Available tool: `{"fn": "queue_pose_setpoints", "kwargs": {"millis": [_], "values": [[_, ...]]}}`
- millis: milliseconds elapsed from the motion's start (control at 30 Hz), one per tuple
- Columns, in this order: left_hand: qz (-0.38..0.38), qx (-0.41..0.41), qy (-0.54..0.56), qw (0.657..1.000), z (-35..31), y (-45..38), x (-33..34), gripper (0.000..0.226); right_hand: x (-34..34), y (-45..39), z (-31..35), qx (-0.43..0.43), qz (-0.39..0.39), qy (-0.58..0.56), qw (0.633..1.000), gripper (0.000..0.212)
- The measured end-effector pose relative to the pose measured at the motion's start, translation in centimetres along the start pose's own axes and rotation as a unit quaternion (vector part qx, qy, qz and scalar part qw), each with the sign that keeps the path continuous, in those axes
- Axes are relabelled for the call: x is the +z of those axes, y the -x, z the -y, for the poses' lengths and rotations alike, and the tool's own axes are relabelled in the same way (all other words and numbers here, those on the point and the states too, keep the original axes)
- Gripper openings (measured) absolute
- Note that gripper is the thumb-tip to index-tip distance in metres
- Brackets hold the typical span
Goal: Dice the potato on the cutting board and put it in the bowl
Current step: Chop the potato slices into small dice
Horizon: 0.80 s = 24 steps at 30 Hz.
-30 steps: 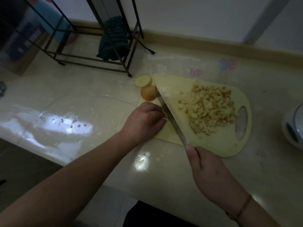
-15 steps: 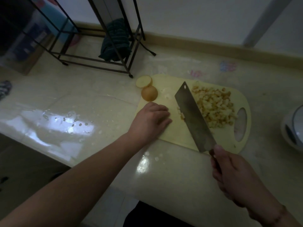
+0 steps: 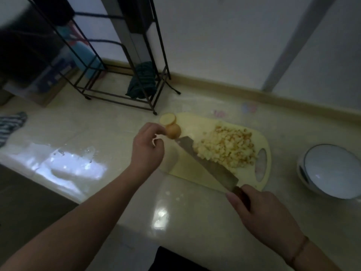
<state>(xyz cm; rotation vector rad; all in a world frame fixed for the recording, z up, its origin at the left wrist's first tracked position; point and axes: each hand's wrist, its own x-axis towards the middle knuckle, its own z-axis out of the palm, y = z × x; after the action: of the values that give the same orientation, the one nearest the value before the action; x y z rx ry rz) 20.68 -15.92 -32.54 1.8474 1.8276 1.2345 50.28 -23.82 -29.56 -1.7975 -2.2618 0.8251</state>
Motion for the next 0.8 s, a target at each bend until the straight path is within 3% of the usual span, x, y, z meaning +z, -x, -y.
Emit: {"fn": "queue_pose_setpoints", "kwargs": {"millis": [67, 167, 267, 333, 400, 467, 600, 667, 767, 800], "values": [[0.001, 0.038, 0.001, 0.999, -1.1, -0.5, -0.9, 0.024, -0.5, 0.0, -0.4, -0.034, -0.012, 0.105, 0.994, 0.058], [0.129, 0.132, -0.005, 0.983, -3.4, -0.2, -0.8, 0.019, -1.4, -0.1, -1.0, -0.048, 0.026, 0.168, 0.984, 0.075], [0.282, 0.187, -0.054, 0.939, -5.0, 0.6, 1.4, 0.018, -1.9, -0.2, -1.1, -0.045, 0.047, 0.197, 0.978, 0.061], [0.299, 0.194, -0.080, 0.931, -5.3, 1.1, 2.8, 0.024, -2.0, -0.3, -1.1, -0.057, 0.035, 0.205, 0.976, 0.059], [0.263, 0.175, -0.116, 0.942, -5.5, 1.4, 3.7, 0.034, -2.1, -0.5, -1.2, -0.055, 0.028, 0.202, 0.977, 0.055], [0.239, 0.097, -0.165, 0.952, -6.1, 1.3, 3.9, 0.048, -2.5, -0.7, -1.1, -0.042, 0.027, 0.202, 0.978, 0.049], [0.287, -0.019, -0.340, 0.895, -7.9, 0.4, 4.2, 0.074, -3.0, -1.2, -1.2, -0.055, 0.016, 0.204, 0.977, 0.049], [0.316, -0.020, -0.398, 0.861, -8.9, -0.5, 4.5, 0.077, -2.8, -1.4, -1.5, -0.070, 0.009, 0.200, 0.977, 0.064], [0.368, 0.010, -0.442, 0.818, -9.9, -1.6, 4.6, 0.072, -2.4, -1.5, -2.0, -0.074, -0.013, 0.203, 0.976, 0.105], [0.384, 0.020, -0.444, 0.809, -10.0, -1.9, 4.7, 0.070, -2.3, -1.5, -2.3, -0.071, -0.017, 0.203, 0.976, 0.108]]}}
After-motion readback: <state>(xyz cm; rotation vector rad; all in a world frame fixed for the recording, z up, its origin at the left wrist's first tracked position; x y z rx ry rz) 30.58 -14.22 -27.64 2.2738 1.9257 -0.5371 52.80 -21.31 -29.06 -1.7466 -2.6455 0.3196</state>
